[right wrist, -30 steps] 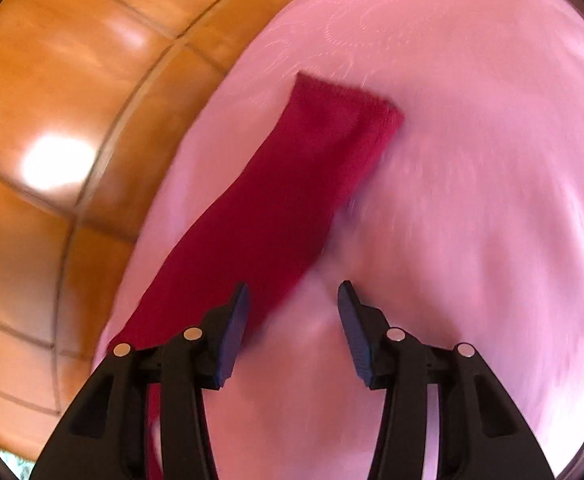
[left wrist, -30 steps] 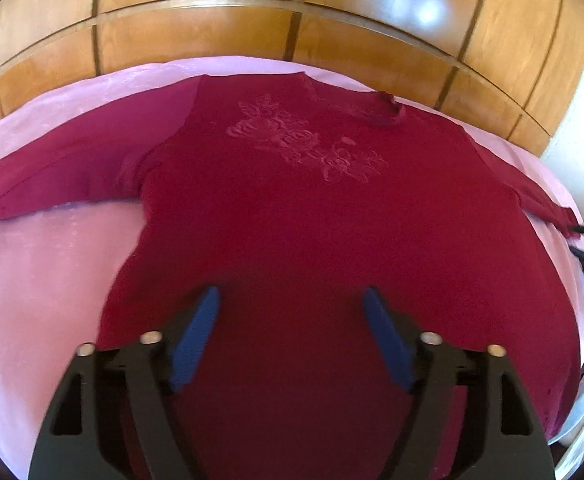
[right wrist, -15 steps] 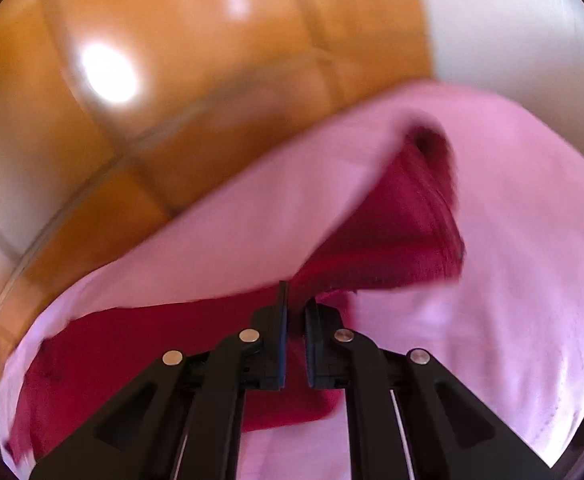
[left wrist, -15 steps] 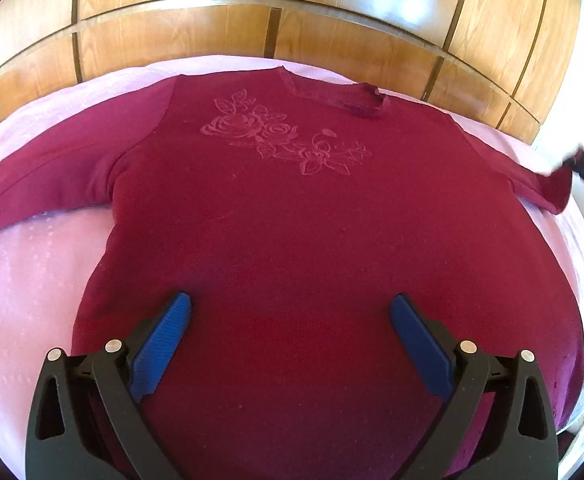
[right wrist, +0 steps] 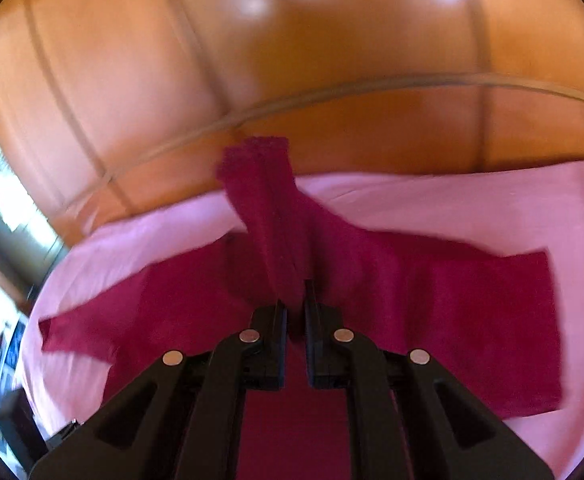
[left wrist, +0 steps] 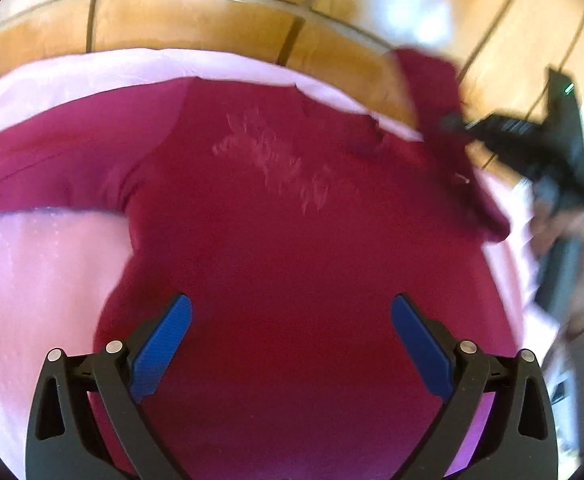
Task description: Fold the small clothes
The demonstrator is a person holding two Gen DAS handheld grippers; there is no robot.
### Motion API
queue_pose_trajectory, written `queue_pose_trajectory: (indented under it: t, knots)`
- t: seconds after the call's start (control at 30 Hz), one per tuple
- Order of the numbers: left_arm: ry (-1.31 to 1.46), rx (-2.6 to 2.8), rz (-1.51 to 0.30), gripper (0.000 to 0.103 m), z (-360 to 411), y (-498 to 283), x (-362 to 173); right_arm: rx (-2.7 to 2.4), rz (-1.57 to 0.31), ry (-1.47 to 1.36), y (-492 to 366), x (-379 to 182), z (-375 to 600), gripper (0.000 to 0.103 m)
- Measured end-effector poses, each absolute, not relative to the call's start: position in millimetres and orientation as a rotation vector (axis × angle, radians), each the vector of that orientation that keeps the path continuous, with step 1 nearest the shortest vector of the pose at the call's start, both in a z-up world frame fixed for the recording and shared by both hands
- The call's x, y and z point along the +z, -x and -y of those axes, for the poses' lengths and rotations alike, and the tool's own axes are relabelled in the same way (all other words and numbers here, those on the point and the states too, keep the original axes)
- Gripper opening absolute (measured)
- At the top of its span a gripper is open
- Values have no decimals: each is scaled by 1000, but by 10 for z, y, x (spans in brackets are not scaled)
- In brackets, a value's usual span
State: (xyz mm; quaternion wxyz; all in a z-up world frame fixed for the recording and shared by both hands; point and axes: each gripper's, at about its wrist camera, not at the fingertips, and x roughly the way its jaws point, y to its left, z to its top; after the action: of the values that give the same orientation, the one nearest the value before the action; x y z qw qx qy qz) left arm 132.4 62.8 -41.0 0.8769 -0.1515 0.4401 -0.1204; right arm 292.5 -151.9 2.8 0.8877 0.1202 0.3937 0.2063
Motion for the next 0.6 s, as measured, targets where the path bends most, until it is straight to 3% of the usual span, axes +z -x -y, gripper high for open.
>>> queue_pose_trajectory:
  t: [0.13,0.17,0.2,0.23,0.43,0.6]
  knots:
    - [320,-193,-848,99,-748,-1432,-245,492,-852,-202,-2906,-130,1087,11]
    - [343,-212,-836,99,-767,-1477,-209,509,-854,-201,-2896,-134,1046,19]
    - [369,-227,-825,99,-782,-1519,-182,522,-854,-207,-2874,-139,1052,40]
    - [390,-234,-813,99,-791,-1561,-159,524,-843,-212,-2836,-128,1069,47]
    - [386,-273,-802,99,-657,-1936,-101,491,-787,-245,-2371,-10,1607,49]
    - [348,-247,-858,99,-510,-2335,-145,375,-830,-313,-1943,-227,2337,58]
